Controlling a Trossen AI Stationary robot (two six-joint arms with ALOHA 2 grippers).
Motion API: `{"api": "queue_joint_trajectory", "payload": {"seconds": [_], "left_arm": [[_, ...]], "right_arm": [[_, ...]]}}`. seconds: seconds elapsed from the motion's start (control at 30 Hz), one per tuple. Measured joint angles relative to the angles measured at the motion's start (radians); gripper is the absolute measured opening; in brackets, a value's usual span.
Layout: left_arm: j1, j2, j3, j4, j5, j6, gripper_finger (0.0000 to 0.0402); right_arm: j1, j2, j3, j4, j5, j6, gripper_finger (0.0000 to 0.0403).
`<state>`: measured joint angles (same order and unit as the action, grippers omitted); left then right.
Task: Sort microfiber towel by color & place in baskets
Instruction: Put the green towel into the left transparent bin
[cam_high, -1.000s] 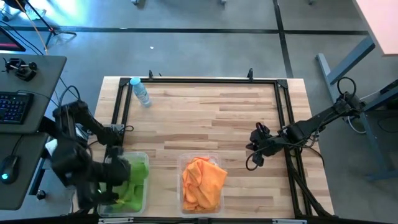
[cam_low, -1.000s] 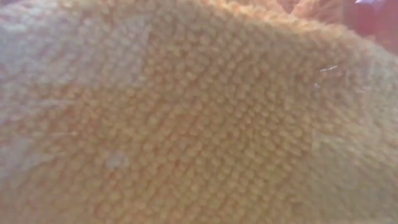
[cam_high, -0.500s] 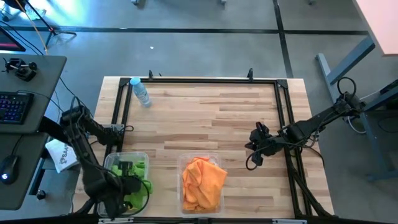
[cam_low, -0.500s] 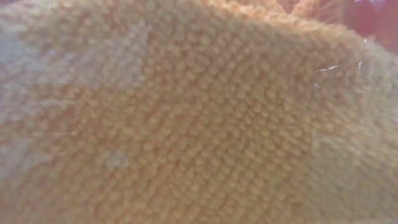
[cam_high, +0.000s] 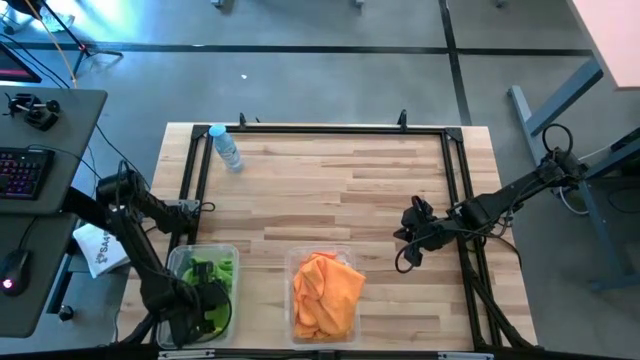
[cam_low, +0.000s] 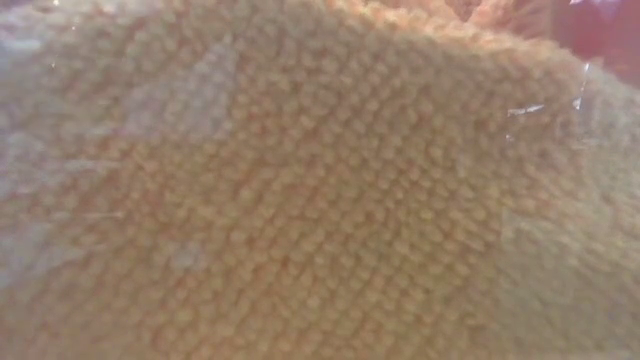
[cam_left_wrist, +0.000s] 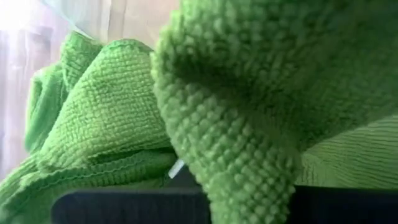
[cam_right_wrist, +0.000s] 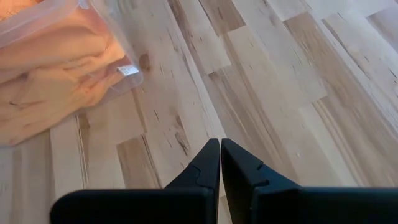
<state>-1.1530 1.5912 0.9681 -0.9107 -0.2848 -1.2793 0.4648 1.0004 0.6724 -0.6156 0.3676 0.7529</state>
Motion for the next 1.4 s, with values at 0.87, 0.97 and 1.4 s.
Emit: {"api": "queue_joint_trajectory", "payload": {"seconds": [0.87,0.97,1.4], "left_arm": [[-0.001,-0.086,-0.096,0.065,-0.035,-0.049,0.0067],[0.0,-0.148,-0.096,0.046,-0.029,-0.055,0.0084],[0.001,-0.505,-0.095,0.015,0.091,-0.076,0.0104]], "right_arm": [[0.0,0.0,0.0,-0.001,0.136,0.109,0.0011],[0.0,0.001,0.0,-0.001,0.164,0.13,0.0011],[0.0,0.001,0.0,0.0,0.22,0.167,0.0011]]}}
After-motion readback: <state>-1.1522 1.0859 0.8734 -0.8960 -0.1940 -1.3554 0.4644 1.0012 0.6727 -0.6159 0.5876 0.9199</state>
